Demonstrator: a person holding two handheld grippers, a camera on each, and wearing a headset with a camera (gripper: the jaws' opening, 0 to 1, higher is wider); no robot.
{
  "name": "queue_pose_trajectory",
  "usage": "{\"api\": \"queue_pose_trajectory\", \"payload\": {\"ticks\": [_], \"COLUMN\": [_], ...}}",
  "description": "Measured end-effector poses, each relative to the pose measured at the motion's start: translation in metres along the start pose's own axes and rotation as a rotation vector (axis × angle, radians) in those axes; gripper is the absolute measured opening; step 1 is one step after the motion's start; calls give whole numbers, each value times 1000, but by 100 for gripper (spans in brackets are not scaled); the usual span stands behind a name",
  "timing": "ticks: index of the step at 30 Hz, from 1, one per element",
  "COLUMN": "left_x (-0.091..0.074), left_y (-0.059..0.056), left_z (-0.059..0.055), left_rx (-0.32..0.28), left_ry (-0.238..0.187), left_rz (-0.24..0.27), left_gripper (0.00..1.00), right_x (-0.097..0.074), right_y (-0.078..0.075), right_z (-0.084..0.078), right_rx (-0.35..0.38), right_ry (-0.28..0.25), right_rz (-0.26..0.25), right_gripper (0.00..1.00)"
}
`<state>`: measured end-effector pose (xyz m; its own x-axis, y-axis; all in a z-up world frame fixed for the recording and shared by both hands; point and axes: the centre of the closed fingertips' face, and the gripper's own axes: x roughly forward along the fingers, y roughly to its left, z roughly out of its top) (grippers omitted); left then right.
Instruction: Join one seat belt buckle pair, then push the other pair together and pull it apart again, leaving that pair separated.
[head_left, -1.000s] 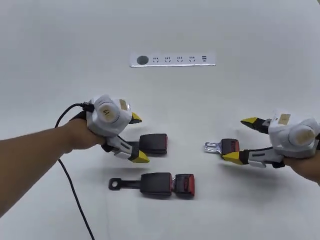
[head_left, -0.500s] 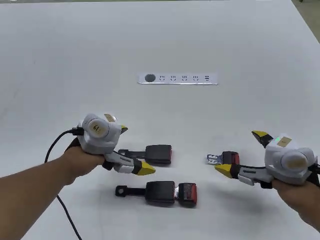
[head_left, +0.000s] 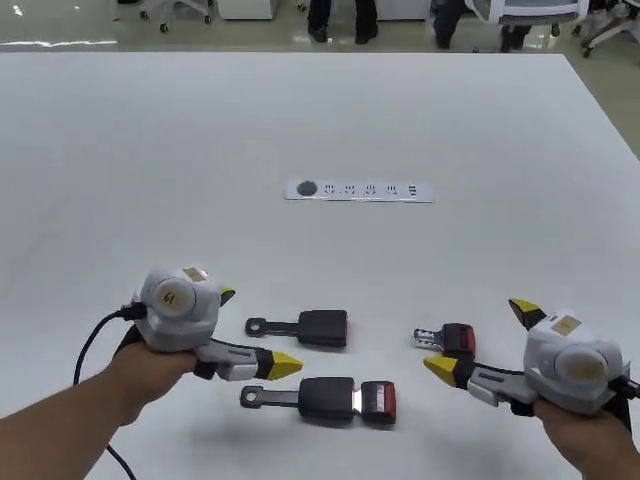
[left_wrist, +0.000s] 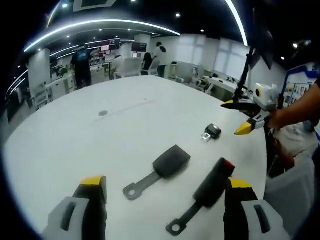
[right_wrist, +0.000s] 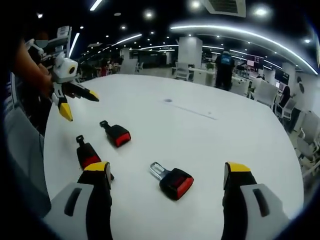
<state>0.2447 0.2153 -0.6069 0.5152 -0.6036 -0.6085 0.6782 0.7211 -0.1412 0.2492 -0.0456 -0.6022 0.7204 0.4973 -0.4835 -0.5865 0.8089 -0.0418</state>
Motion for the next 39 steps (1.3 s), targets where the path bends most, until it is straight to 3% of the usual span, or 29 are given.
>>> {"api": "queue_pose_trajectory", "payload": {"ticks": [10, 18, 29, 39], "left_x": [-37, -67, -97, -121], "left_y": [-12, -16, -17, -17], "left_z": [0, -16, -46, -54], "left_rx": [-46, -102, -135, -121], "left_ry": [-96, -150, -167, -190], "left_rz": [57, 96, 126, 168], "left_gripper": [100, 100, 100, 100], "right_x": [-27, -49, -66, -78], "right_y": [22, 38, 54, 59], "right_z": [1, -12, -23, -21], "right_rx": [42, 48, 18, 23], "right_ry": [-34, -29, -12, -42], "right_rz": [-39, -59, -62, -82], "right_gripper": [94, 96, 96, 96]}}
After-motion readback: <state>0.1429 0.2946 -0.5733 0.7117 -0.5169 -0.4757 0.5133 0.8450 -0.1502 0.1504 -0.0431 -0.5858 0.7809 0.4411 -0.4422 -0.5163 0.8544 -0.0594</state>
